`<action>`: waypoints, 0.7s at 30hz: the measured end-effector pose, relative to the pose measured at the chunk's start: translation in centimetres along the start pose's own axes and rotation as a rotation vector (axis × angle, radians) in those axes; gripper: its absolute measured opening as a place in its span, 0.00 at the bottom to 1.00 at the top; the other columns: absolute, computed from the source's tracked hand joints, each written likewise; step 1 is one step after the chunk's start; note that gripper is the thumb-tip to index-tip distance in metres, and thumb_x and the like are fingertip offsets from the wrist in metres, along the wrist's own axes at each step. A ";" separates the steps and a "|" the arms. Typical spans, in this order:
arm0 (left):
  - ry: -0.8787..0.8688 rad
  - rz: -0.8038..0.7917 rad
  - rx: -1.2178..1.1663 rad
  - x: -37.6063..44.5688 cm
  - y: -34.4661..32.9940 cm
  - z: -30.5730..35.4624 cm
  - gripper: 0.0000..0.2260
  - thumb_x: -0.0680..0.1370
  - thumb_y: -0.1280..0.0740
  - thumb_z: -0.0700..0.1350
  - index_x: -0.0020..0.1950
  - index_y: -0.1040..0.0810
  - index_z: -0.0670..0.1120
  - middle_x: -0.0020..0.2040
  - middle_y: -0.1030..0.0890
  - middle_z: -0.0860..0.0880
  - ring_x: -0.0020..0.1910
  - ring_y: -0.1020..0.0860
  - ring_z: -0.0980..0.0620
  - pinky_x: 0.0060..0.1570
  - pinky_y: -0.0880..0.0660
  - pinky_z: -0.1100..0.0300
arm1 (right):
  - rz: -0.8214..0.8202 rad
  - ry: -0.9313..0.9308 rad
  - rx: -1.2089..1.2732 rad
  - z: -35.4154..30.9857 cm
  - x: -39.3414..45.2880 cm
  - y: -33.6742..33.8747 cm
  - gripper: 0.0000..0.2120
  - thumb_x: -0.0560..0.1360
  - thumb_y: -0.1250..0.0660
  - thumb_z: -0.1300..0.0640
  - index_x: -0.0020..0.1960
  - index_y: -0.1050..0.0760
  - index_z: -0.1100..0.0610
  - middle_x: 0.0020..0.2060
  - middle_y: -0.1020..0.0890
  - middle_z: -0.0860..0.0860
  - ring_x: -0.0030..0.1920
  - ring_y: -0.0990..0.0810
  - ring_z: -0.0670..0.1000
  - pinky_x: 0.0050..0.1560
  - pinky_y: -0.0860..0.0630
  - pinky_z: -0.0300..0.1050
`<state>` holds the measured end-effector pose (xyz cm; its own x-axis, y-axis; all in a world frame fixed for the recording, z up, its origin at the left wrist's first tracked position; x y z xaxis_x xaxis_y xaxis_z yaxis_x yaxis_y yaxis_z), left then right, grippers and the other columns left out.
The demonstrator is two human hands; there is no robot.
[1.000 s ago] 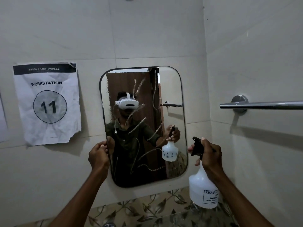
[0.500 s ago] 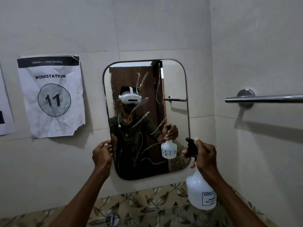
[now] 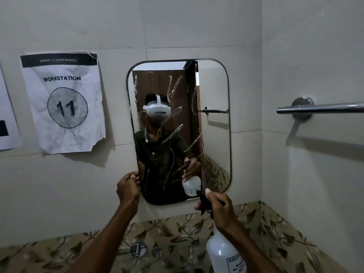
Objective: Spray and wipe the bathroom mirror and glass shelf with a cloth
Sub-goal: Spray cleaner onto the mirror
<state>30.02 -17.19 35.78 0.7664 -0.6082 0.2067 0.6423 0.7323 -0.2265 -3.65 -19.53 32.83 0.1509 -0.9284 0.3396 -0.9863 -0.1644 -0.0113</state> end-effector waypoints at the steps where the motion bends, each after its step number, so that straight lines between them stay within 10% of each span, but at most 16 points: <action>1: 0.005 0.002 -0.004 0.0 0.0 -0.2 0.12 0.81 0.40 0.41 0.51 0.16 0.46 0.48 0.16 0.43 0.49 0.18 0.43 0.55 0.20 0.46 | -0.020 -0.025 0.011 0.4 -0.1 -0.4 0.22 0.86 0.42 0.53 0.43 0.18 0.65 0.38 0.13 0.58 0.41 0.13 0.61 0.27 0.25 0.47; 4: 0.013 0.000 0.002 -0.2 0.1 -0.7 0.12 0.80 0.40 0.41 0.49 0.17 0.47 0.48 0.16 0.42 0.48 0.18 0.43 0.54 0.21 0.47 | -0.084 -0.060 0.085 1.2 -0.2 -1.3 0.25 0.87 0.45 0.53 0.45 0.20 0.71 0.36 0.14 0.63 0.37 0.14 0.64 0.37 0.24 0.60; 9: -0.001 -0.004 0.019 -0.3 0.2 -0.6 0.12 0.81 0.41 0.41 0.48 0.17 0.47 0.50 0.16 0.41 0.48 0.19 0.43 0.54 0.21 0.46 | 0.031 -0.091 0.056 1.6 -0.9 0.9 0.28 0.85 0.42 0.50 0.40 0.21 0.72 0.26 0.21 0.59 0.23 0.26 0.54 0.21 0.36 0.38; 21: -0.014 0.028 0.044 -0.2 0.1 -0.6 0.12 0.81 0.41 0.41 0.47 0.18 0.48 0.49 0.16 0.43 0.49 0.18 0.42 0.55 0.20 0.45 | 0.414 0.119 0.098 -2.0 0.1 10.7 0.26 0.85 0.41 0.53 0.37 0.21 0.69 0.27 0.22 0.62 0.25 0.25 0.56 0.20 0.33 0.38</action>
<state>29.91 -17.16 35.16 0.7835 -0.5834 0.2140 0.6192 0.7619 -0.1900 -14.32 -20.76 34.60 -0.2697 -0.8790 0.3932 -0.9503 0.1769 -0.2563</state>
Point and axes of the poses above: each hand's wrist, its own x-axis towards the middle knuckle, its own y-axis out of the back of the hand, z = x × y, the point moved 10 cm from there along x, towards the middle knuckle
